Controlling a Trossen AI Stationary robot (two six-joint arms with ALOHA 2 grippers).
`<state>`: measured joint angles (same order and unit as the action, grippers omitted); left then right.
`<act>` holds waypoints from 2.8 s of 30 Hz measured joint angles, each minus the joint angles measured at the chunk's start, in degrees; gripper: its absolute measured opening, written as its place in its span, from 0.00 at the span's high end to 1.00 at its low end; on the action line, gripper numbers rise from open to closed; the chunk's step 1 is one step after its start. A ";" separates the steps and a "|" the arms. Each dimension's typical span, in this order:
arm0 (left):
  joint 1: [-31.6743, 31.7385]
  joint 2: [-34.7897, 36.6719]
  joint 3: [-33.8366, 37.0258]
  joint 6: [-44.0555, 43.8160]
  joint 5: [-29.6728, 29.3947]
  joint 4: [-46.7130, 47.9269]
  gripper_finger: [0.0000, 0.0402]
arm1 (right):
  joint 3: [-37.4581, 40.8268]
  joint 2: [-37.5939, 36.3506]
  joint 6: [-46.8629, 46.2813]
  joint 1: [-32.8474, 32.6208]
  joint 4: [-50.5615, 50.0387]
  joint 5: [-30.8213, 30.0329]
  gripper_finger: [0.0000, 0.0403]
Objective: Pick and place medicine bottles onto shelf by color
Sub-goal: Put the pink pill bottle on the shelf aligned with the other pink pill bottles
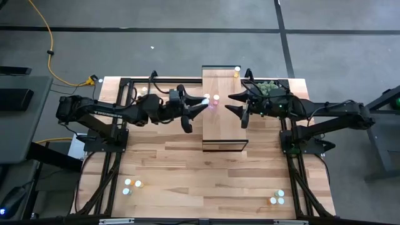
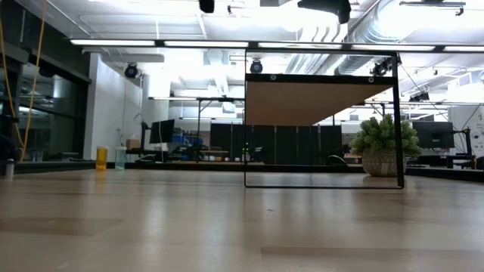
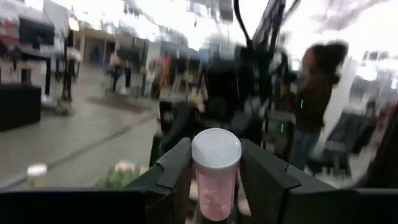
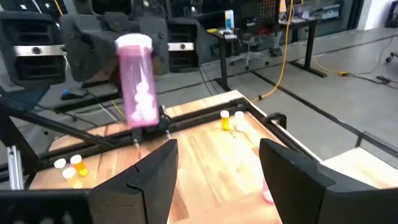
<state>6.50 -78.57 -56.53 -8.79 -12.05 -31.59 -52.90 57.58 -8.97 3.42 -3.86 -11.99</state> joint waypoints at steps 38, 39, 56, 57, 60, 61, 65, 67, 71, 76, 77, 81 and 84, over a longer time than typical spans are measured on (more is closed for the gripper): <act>-2.18 -37.26 -39.19 -9.82 -38.82 38.15 0.72 | 0.00 -10.01 4.96 0.00 -0.20 -9.55 0.46; -2.18 -37.86 -39.19 -10.10 -39.15 38.06 0.72 | 0.00 -10.01 4.96 0.00 -0.20 -9.55 0.46; -1.16 -41.46 -39.17 -12.71 -46.50 37.39 0.72 | 0.00 -10.01 4.96 0.00 -0.30 -9.55 0.46; -1.13 -41.45 -39.17 -12.71 -46.39 37.32 0.72 | 0.00 -10.01 4.97 0.00 -0.34 -9.55 0.46; -0.87 -41.45 -39.17 -12.38 -44.87 37.39 0.72 | 0.00 -10.01 4.96 0.00 -0.35 -9.53 0.46; -0.83 -41.60 -39.17 -12.24 -44.77 37.29 0.72 | 0.00 -10.01 4.96 0.00 -0.35 -9.53 0.46; -0.83 -41.85 -39.17 -12.21 -45.15 37.35 0.72 | 0.00 -10.00 4.87 -0.02 -0.35 -9.53 0.46; -0.78 -42.07 -39.17 -12.08 -45.11 37.19 0.72 | 0.00 -9.98 4.82 -0.01 -0.37 -9.52 0.46; -0.78 -42.40 -39.19 -12.06 -45.08 37.21 0.72 | 0.00 -9.98 4.76 0.00 -0.38 -9.51 0.46; -0.74 -42.40 -39.19 -12.05 -44.63 37.17 0.69 | 0.00 -9.96 3.46 -0.01 -0.64 -9.51 0.46; -0.62 -42.40 -39.19 -12.05 -44.32 37.23 0.67 | 0.00 -9.96 3.45 0.00 -0.68 -9.51 0.46; -0.50 -42.57 -39.15 -12.05 -43.22 37.62 0.60 | 0.00 -9.96 3.45 0.00 -0.75 -9.51 0.46; -0.52 -42.55 -39.15 -12.05 -43.45 37.51 0.55 | 0.00 -9.96 3.45 0.00 -0.85 -9.49 0.46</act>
<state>5.98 -121.12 -95.68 -20.84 -55.51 5.92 -52.90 47.62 -5.52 3.42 -4.71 -21.48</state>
